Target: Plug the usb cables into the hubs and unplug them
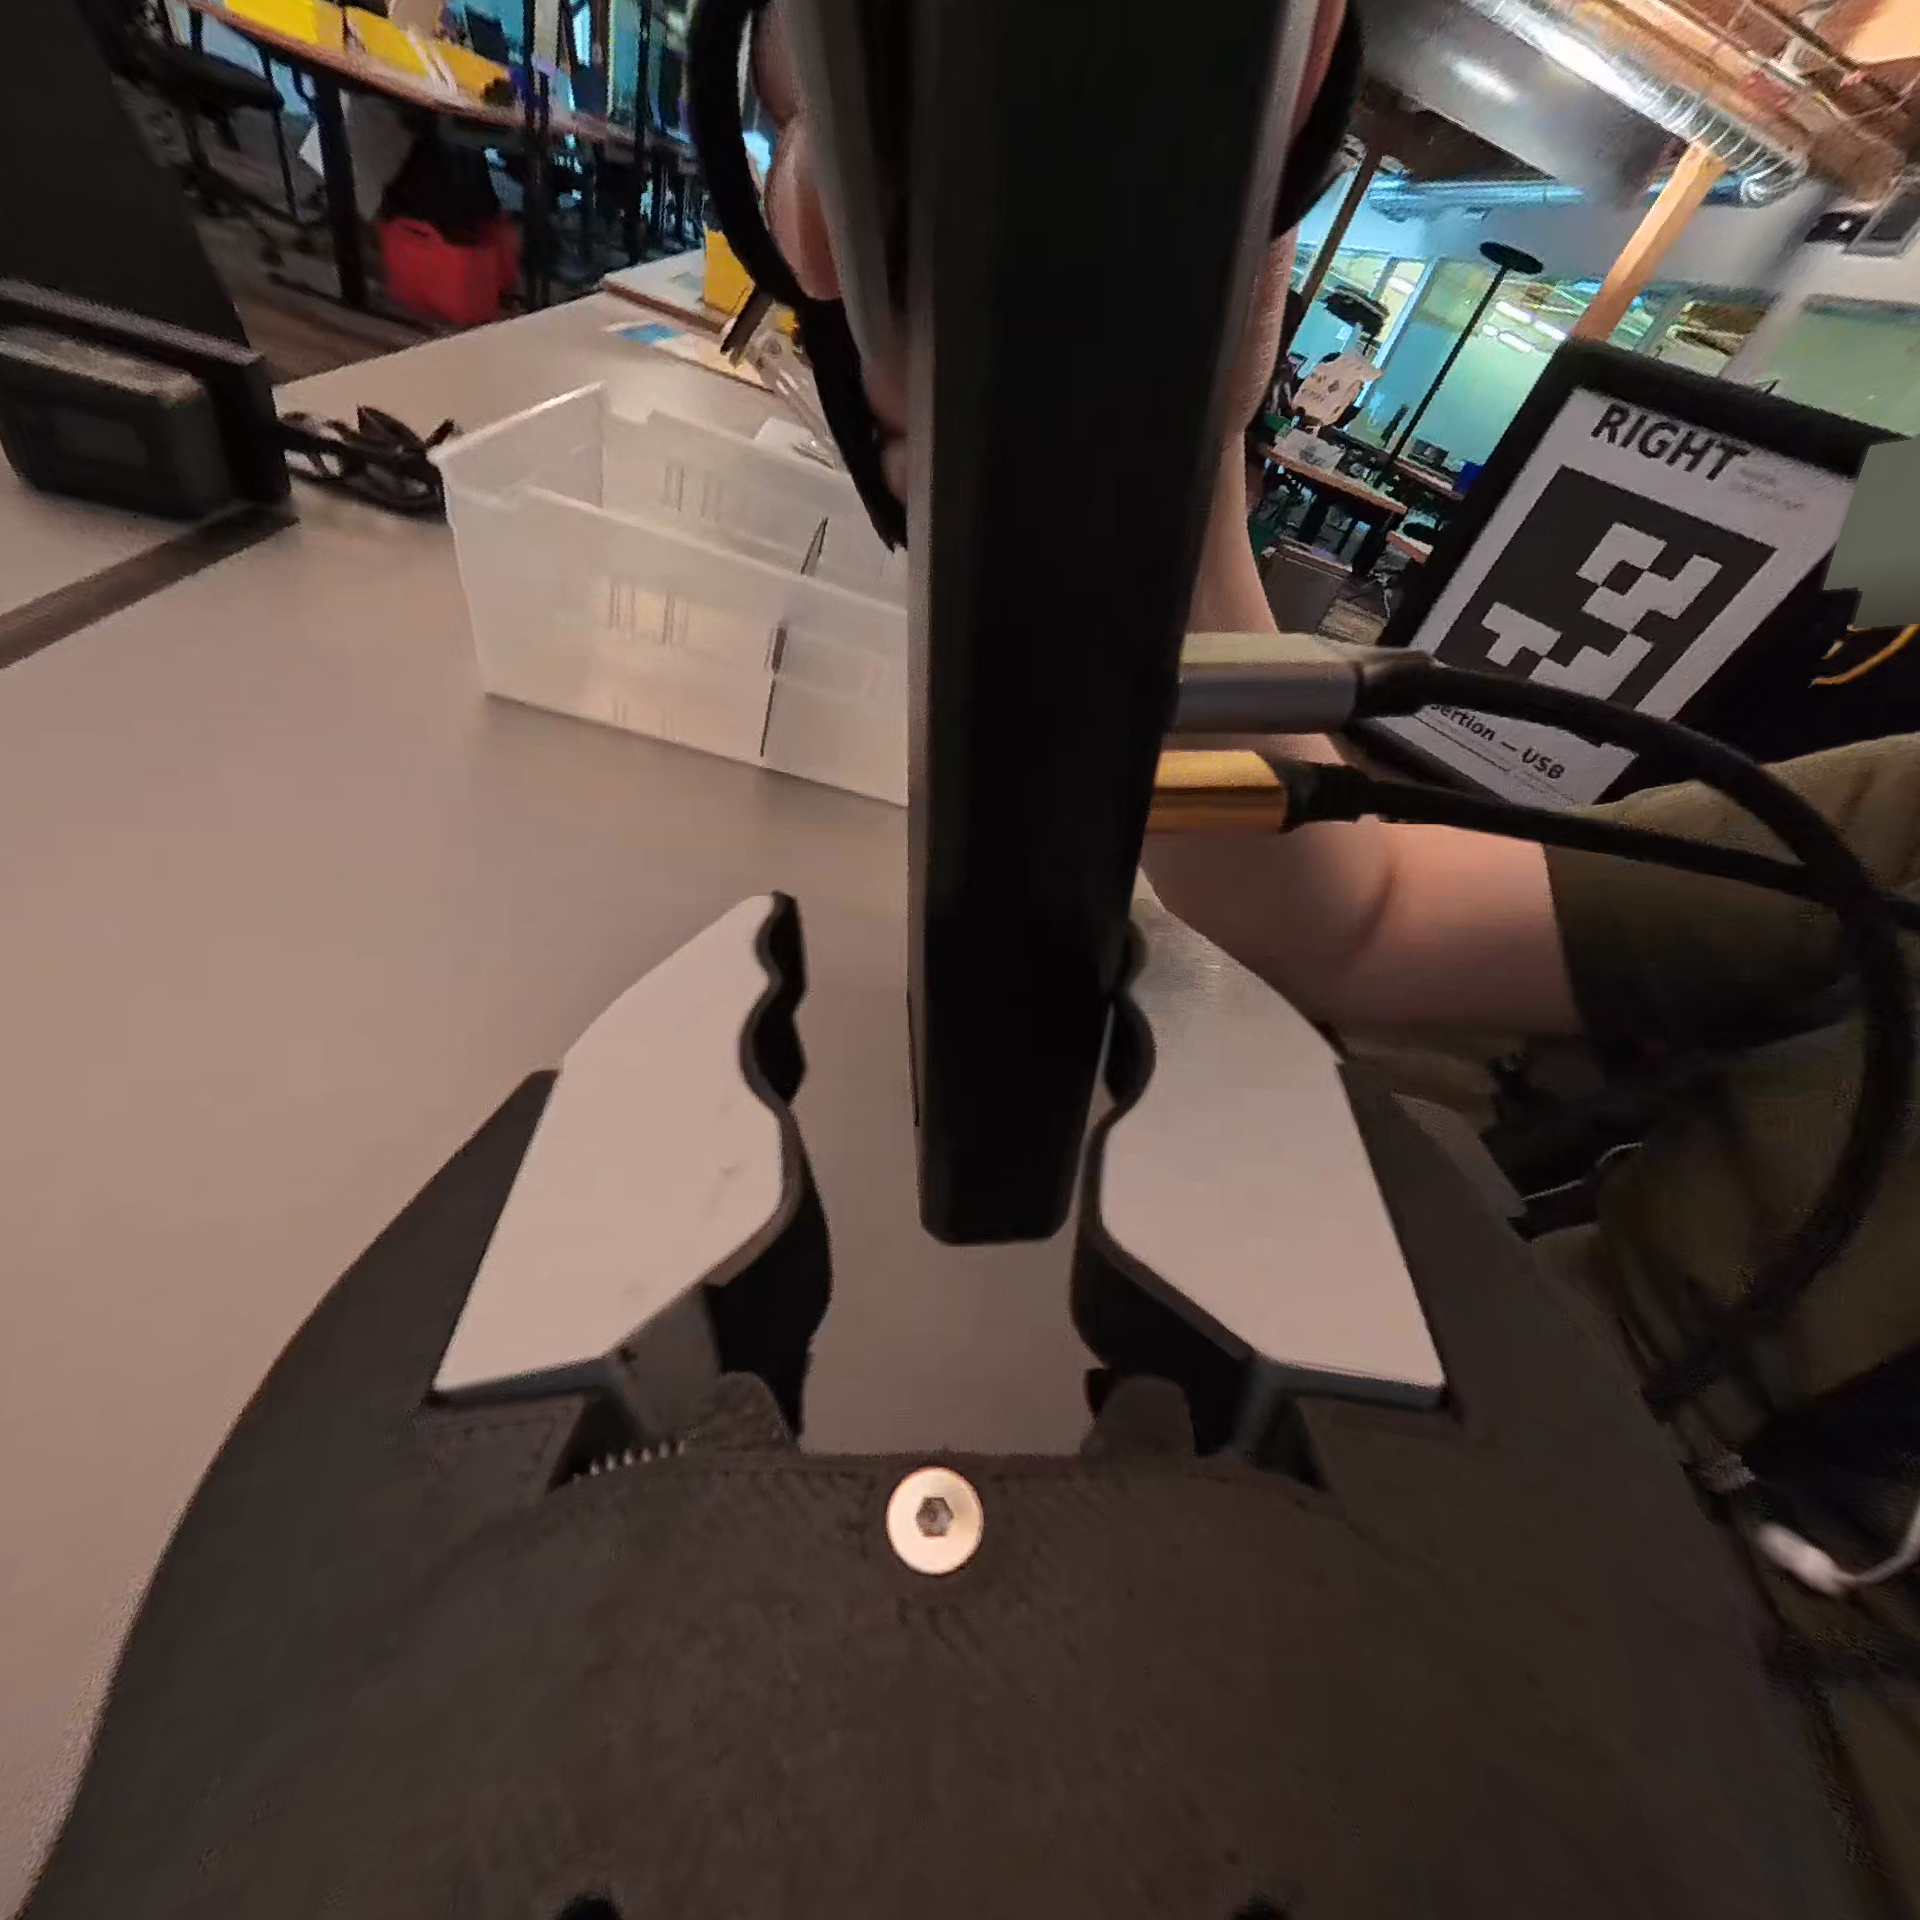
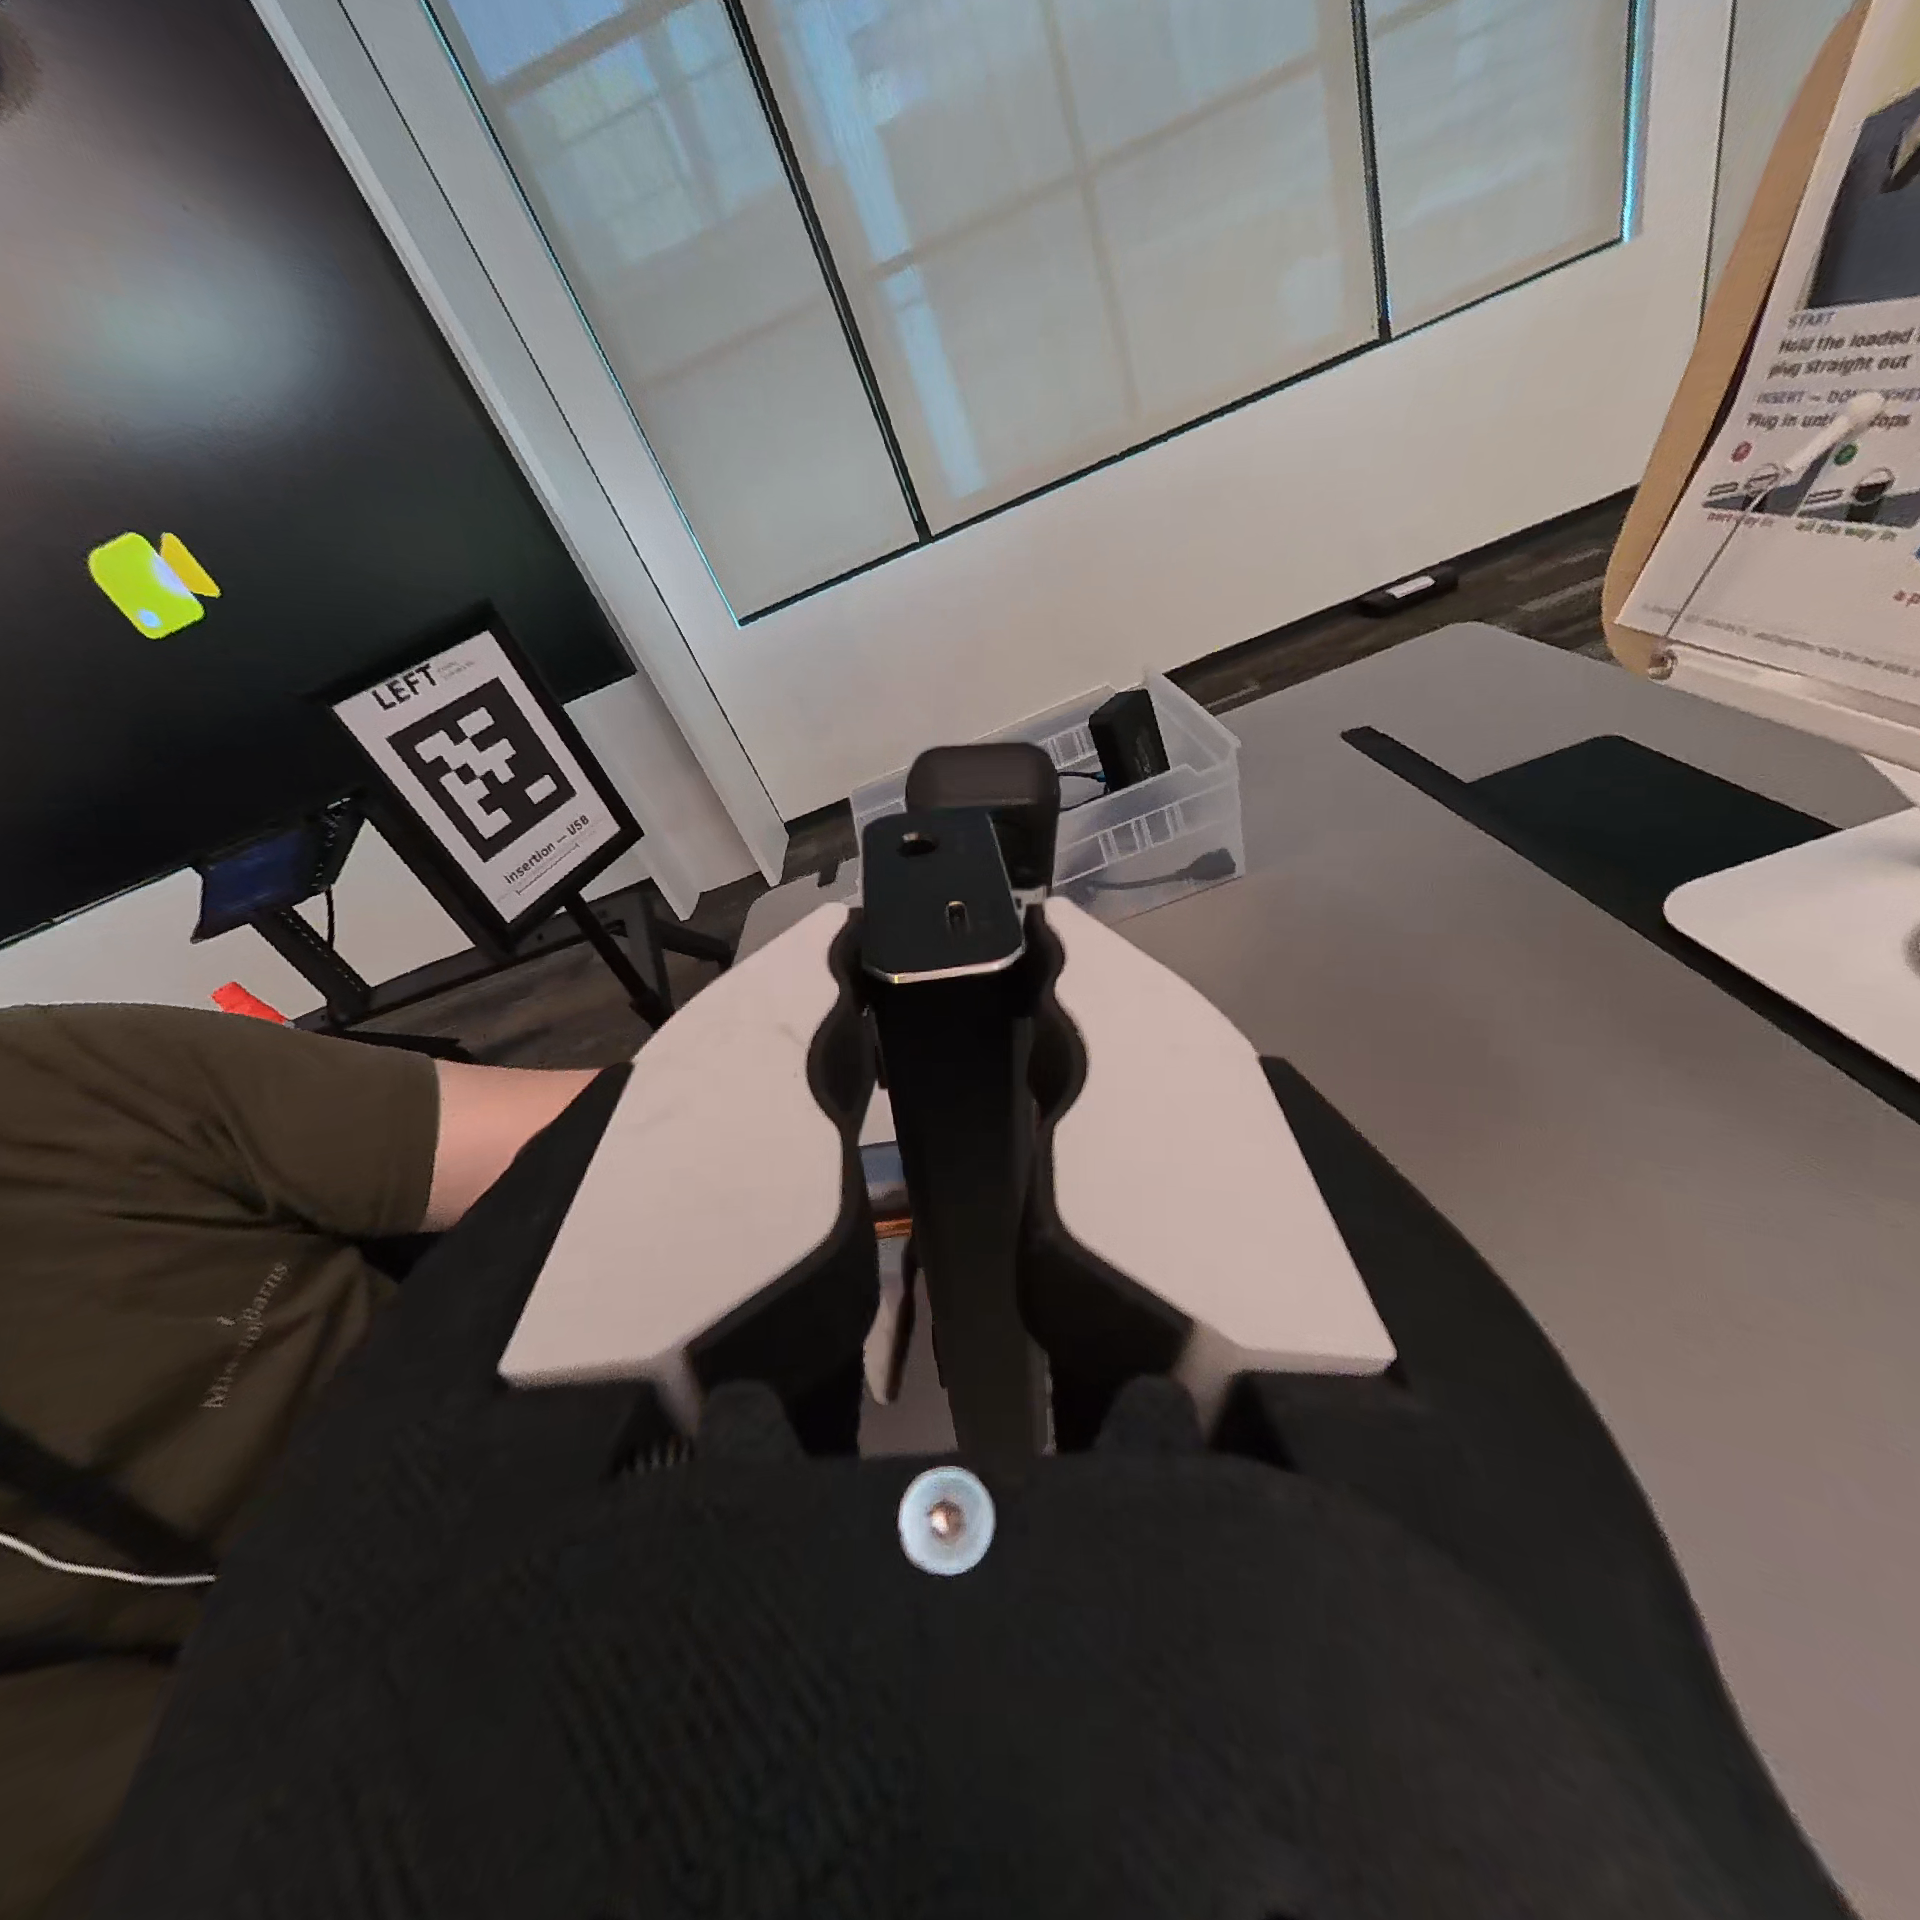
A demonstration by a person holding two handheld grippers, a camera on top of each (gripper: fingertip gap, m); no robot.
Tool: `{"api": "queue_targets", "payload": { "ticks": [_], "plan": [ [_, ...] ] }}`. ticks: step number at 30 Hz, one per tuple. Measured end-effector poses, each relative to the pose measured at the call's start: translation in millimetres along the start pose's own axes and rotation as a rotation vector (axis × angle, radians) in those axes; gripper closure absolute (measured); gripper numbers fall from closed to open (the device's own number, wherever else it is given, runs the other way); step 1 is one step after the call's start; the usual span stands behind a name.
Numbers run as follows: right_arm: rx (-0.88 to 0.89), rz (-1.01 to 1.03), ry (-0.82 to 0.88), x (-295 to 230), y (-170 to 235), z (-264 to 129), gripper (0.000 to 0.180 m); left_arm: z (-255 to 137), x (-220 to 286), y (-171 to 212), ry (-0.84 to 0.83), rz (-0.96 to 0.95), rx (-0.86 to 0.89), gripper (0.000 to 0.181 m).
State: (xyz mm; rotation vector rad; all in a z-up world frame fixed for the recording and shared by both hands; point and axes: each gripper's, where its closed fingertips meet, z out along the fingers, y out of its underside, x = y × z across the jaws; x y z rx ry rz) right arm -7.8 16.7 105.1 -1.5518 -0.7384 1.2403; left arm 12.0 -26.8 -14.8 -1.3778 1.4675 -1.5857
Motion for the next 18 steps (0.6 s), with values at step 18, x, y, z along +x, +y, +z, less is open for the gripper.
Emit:
{"api": "queue_targets", "payload": {
  "ticks": [18],
  "plan": [
    [0.028,-0.24,0.029,-27.0,-16.7,-9.9,0.151,10.8,-1.3,-20.4,-0.092,0.247,-0.017,0.152]
  ]
}}
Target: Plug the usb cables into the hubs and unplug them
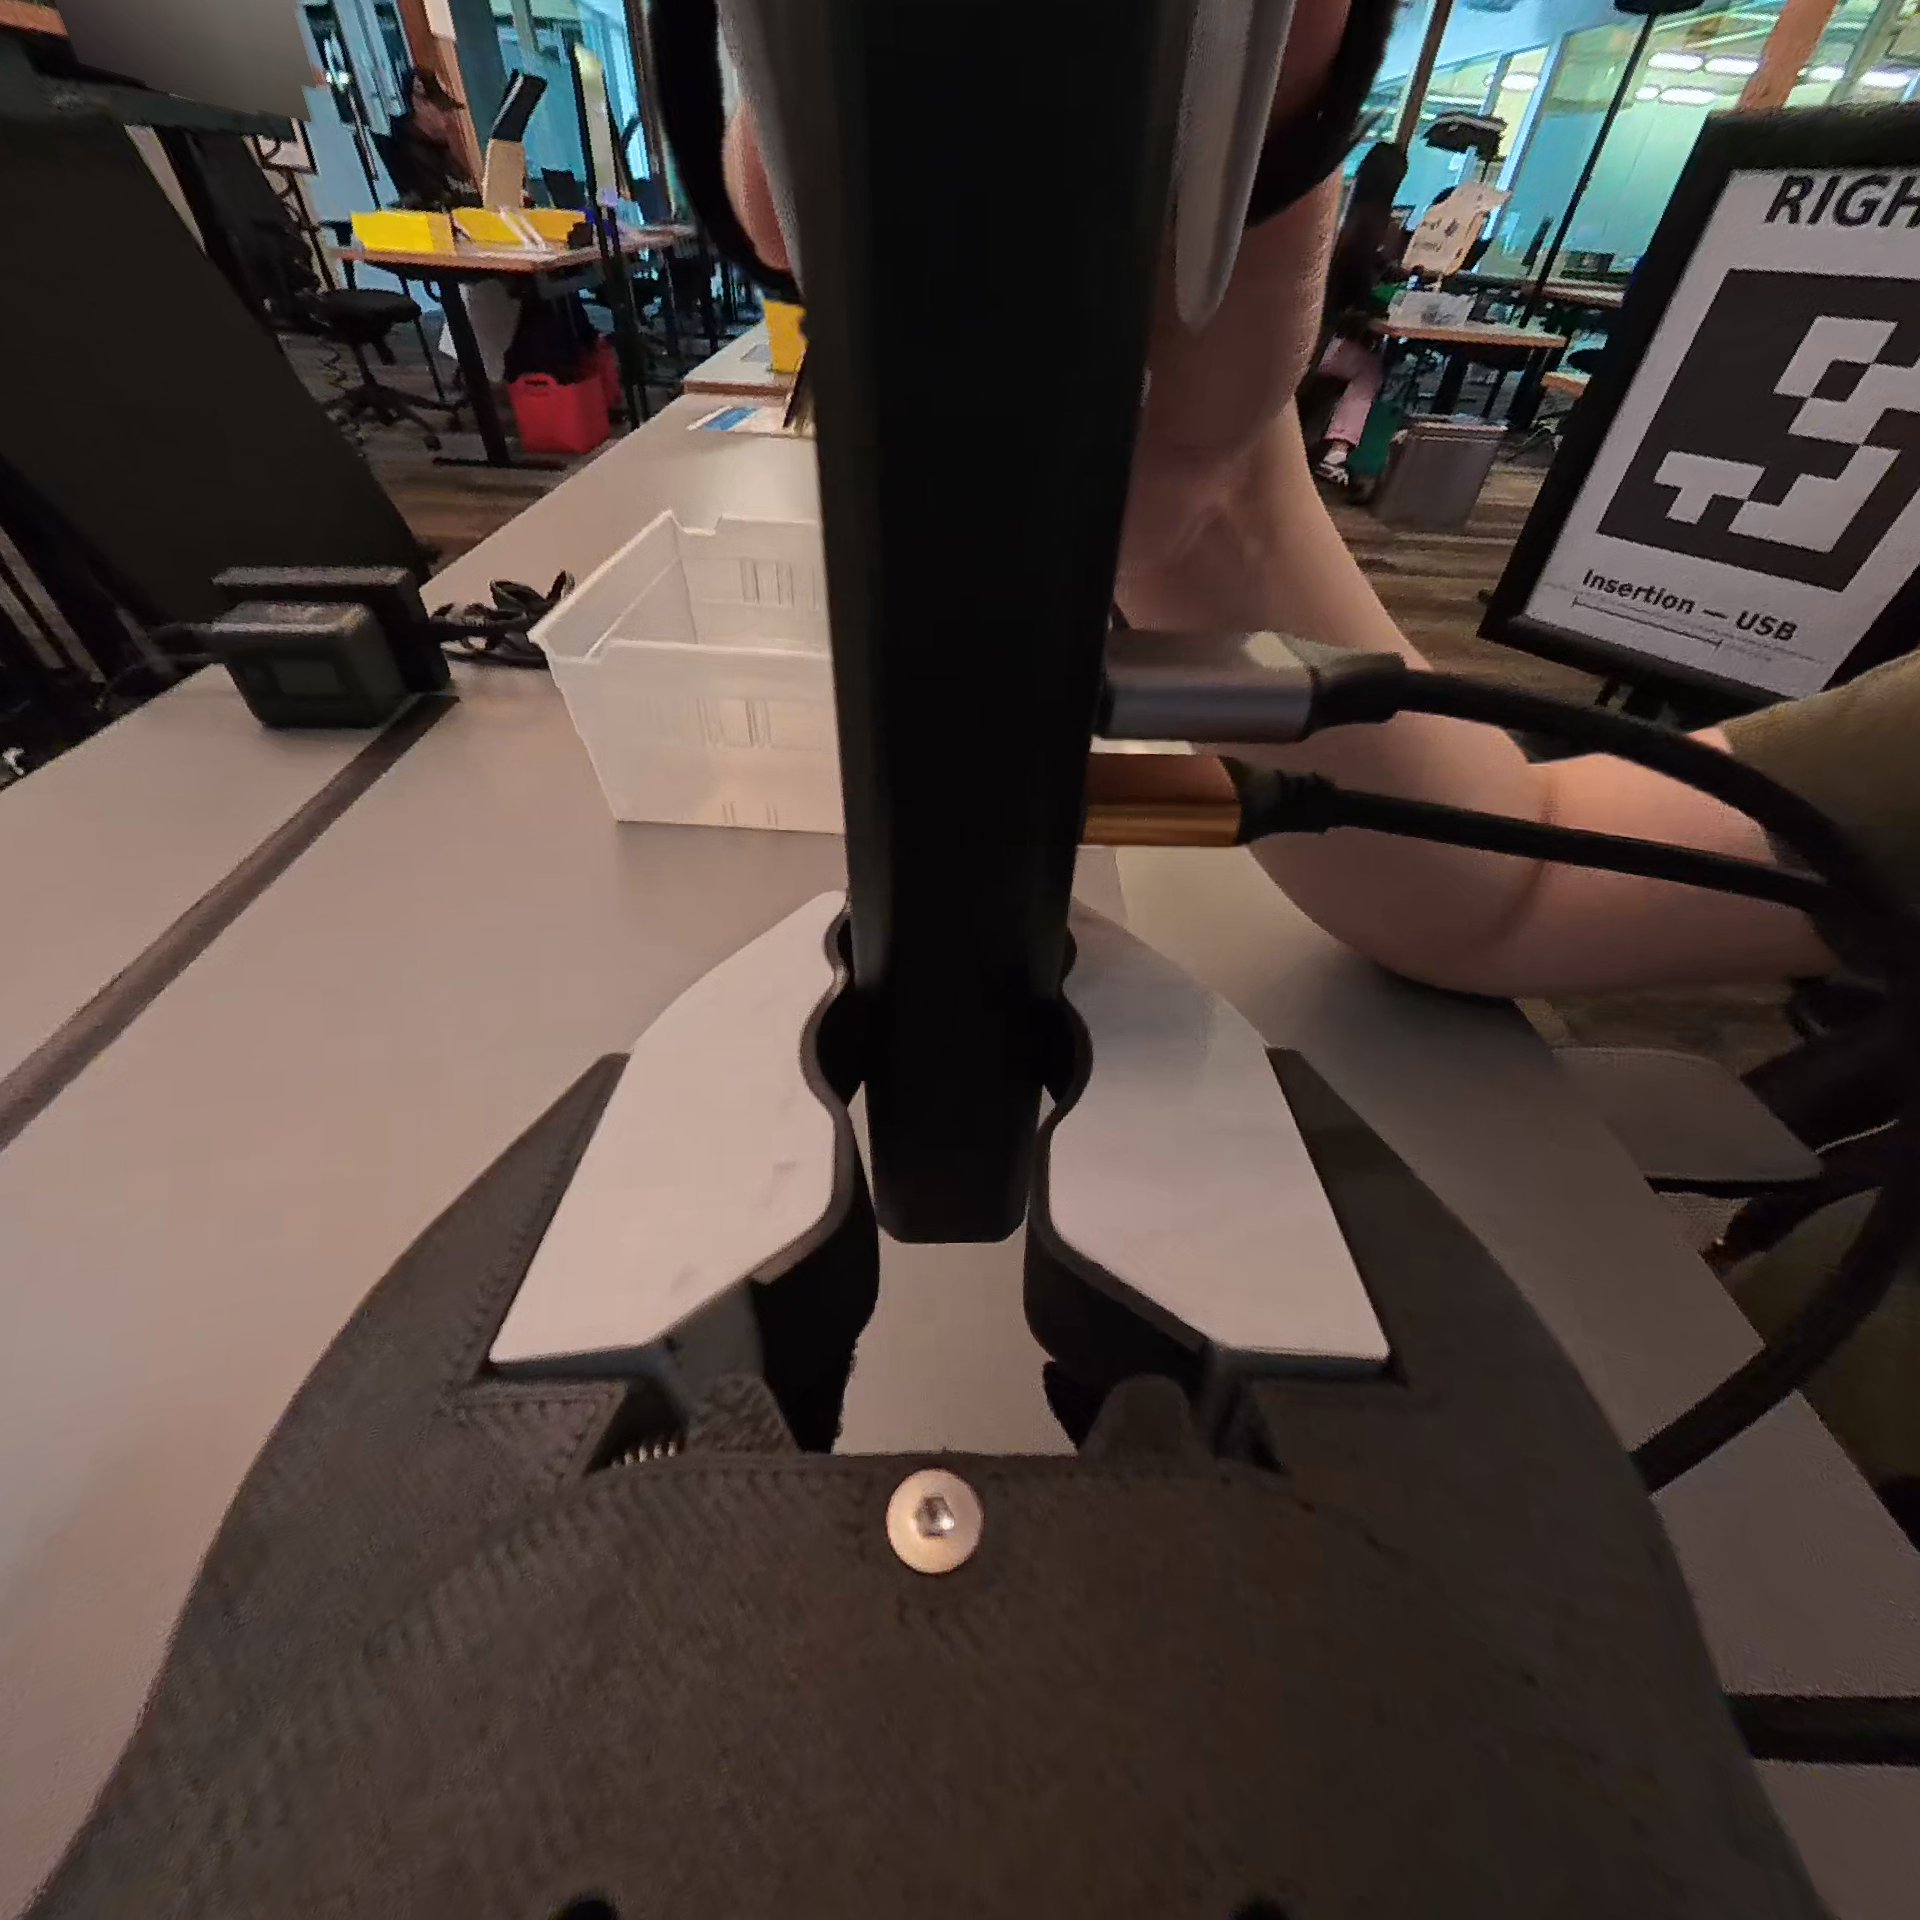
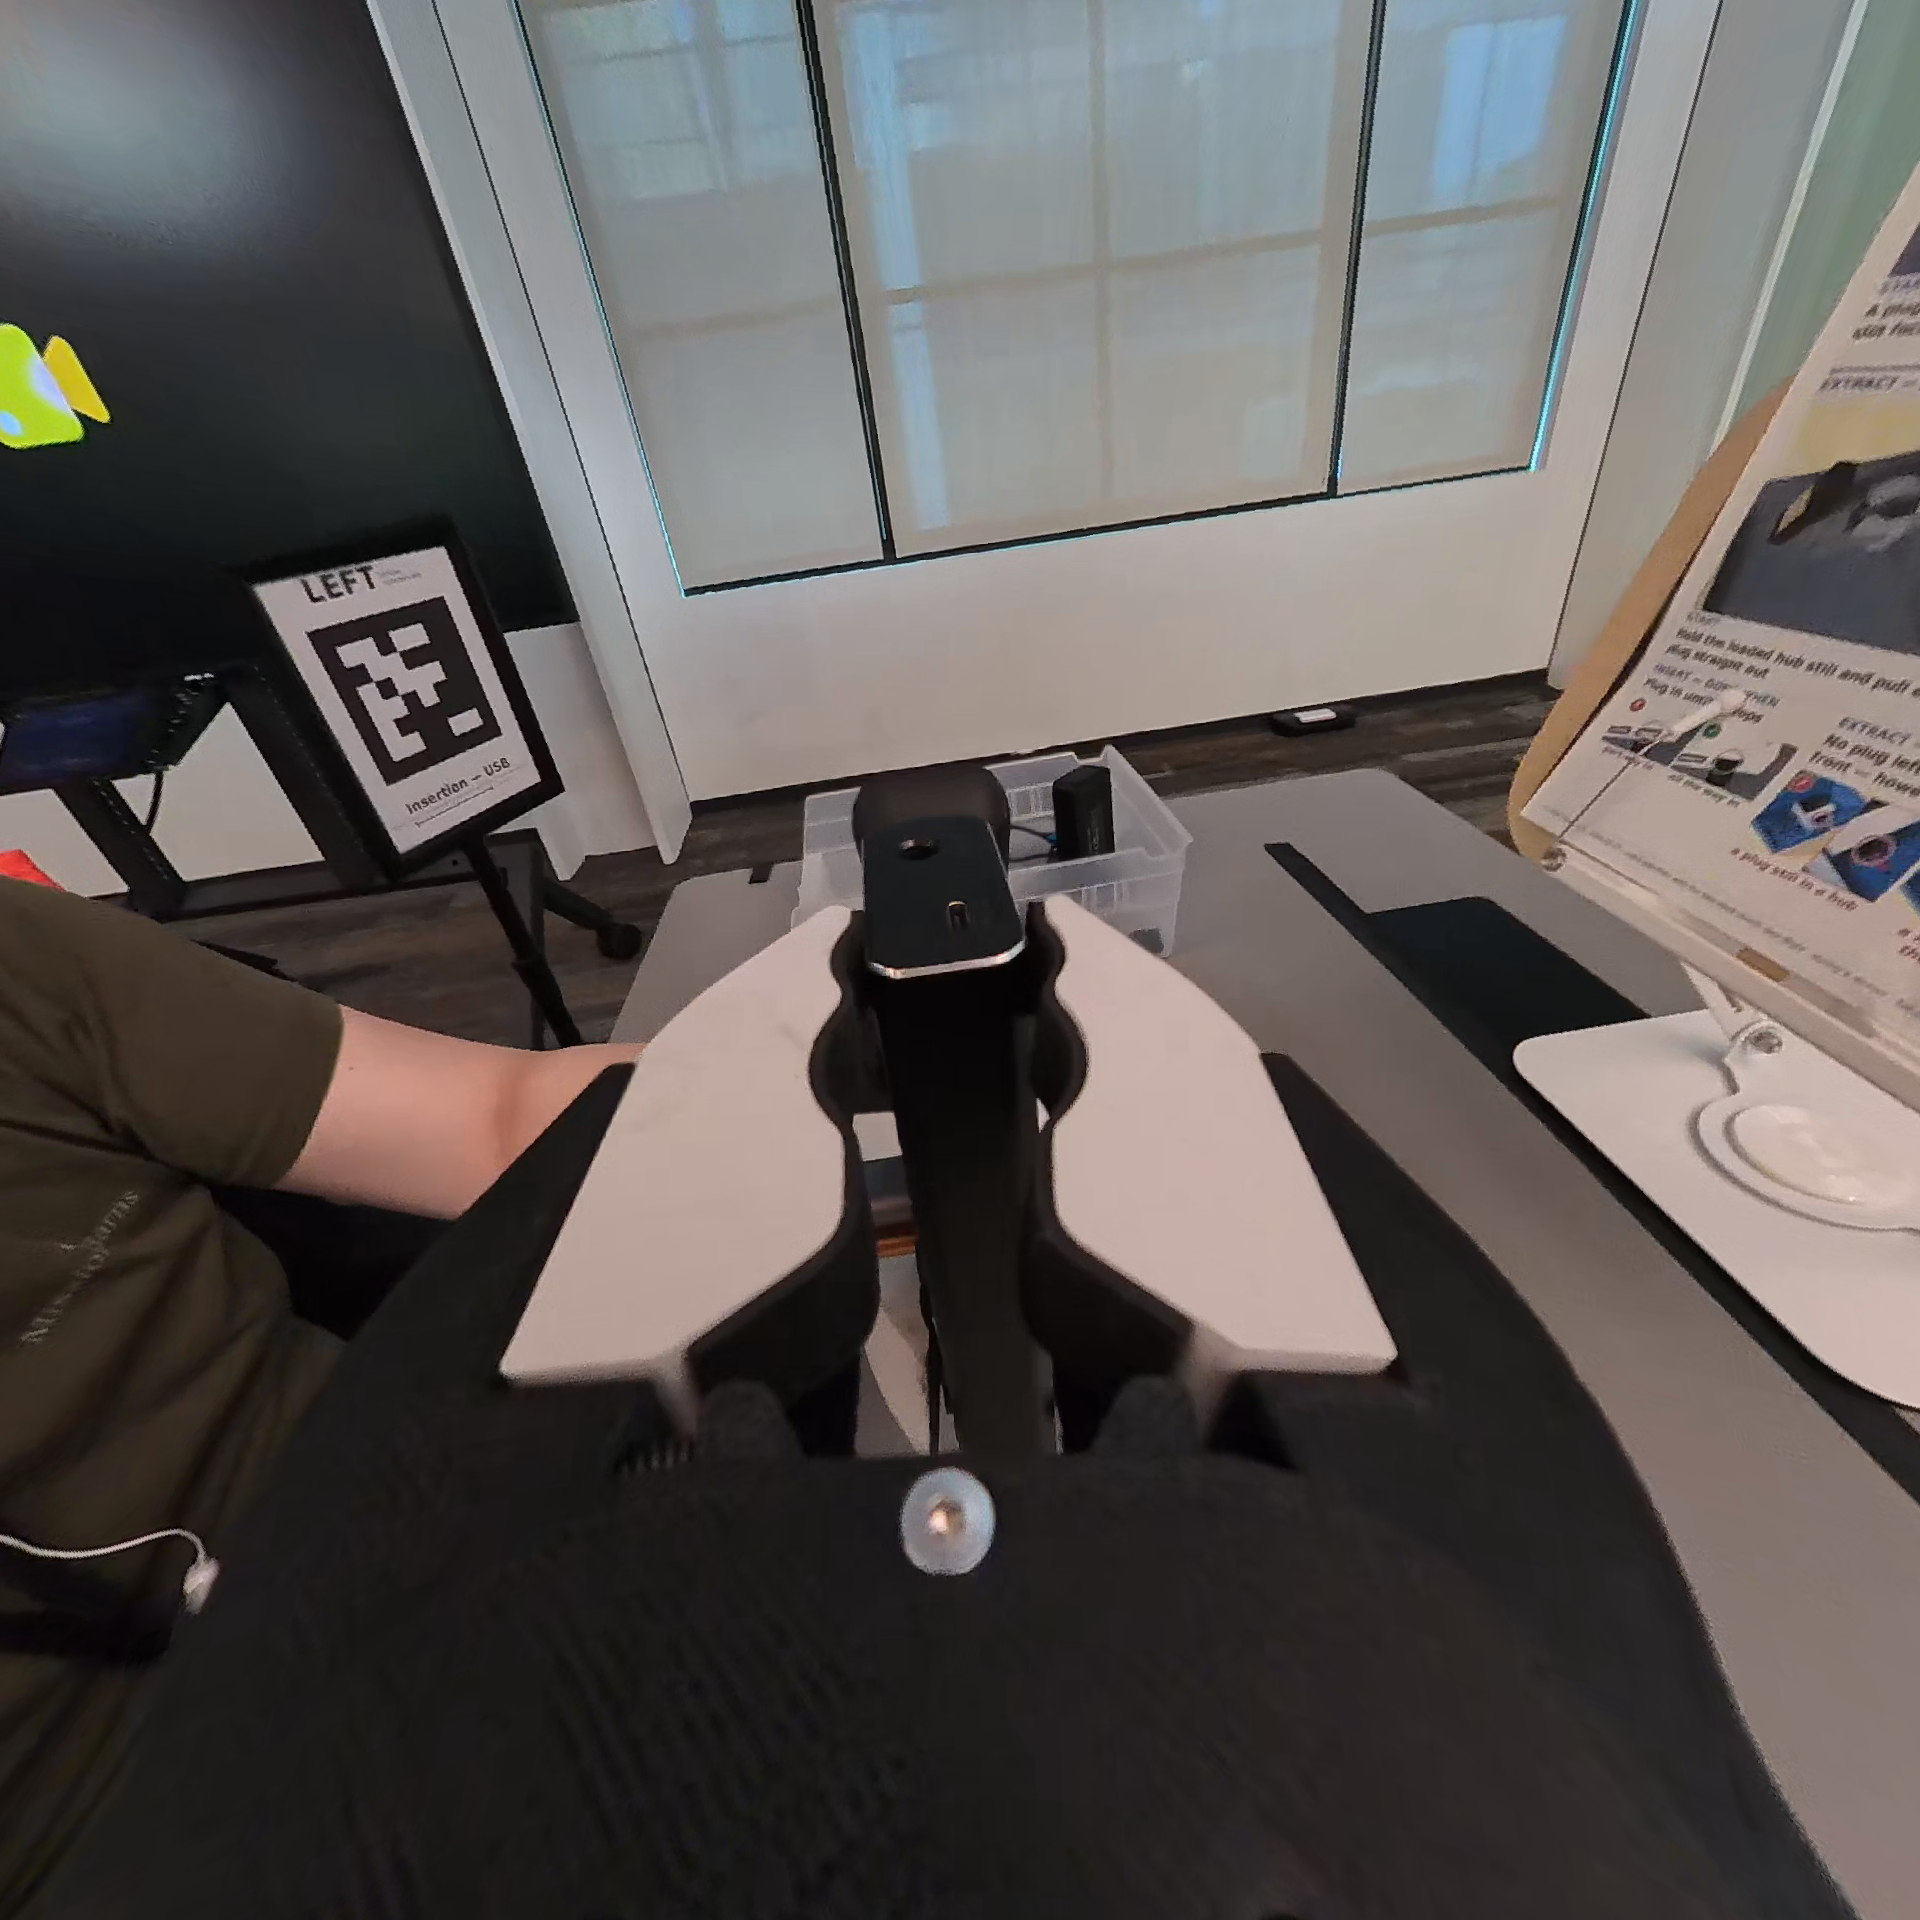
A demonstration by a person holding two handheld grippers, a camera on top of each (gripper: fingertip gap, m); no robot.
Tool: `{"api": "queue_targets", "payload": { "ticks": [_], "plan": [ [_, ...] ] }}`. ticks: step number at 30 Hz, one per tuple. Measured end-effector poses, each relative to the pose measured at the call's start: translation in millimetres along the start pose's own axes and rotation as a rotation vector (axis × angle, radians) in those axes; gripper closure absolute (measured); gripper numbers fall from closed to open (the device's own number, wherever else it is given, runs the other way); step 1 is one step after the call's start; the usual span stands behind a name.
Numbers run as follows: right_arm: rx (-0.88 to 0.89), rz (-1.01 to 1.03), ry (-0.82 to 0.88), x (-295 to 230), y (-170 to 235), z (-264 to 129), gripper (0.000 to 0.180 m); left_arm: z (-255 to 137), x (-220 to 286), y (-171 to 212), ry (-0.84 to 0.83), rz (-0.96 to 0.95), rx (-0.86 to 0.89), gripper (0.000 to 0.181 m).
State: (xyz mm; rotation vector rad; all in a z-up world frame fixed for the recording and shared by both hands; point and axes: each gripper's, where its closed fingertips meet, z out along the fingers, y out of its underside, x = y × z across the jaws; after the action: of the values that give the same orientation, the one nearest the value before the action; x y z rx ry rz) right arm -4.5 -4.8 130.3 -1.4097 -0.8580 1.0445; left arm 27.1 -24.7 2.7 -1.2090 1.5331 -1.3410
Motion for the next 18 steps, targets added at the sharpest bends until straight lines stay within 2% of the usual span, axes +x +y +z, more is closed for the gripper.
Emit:
{"api": "queue_targets", "payload": {
  "ticks": [5,9,12,15,18],
  "plan": [
    [0.027,-0.035,-0.014,-7.1,-7.4,-4.3,0.151,-1.0,-4.6,-7.4,-0.061,0.08,-0.034,0.152],
    [0.106,-0.079,-0.019,-16.5,-21.5,-4.7,0.147,-12.5,-12.5,-22.2,-0.189,0.183,0.004,0.152],
    [0.142,-0.159,0.09,-17.1,-32.4,-4.2,0.128,-24.1,-16.5,-31.9,-0.248,0.203,0.055,0.152],
    [0.142,-0.221,0.202,-14.5,-36.7,-3.2,0.127,-35.6,-23.6,-45.3,-0.309,0.175,0.14,0.151],
    [0.161,-0.237,0.31,-11.0,-42.3,-5.0,0.124,-52.8,-36.3,-52.2,-0.41,0.177,0.146,0.152]
  ]
}}
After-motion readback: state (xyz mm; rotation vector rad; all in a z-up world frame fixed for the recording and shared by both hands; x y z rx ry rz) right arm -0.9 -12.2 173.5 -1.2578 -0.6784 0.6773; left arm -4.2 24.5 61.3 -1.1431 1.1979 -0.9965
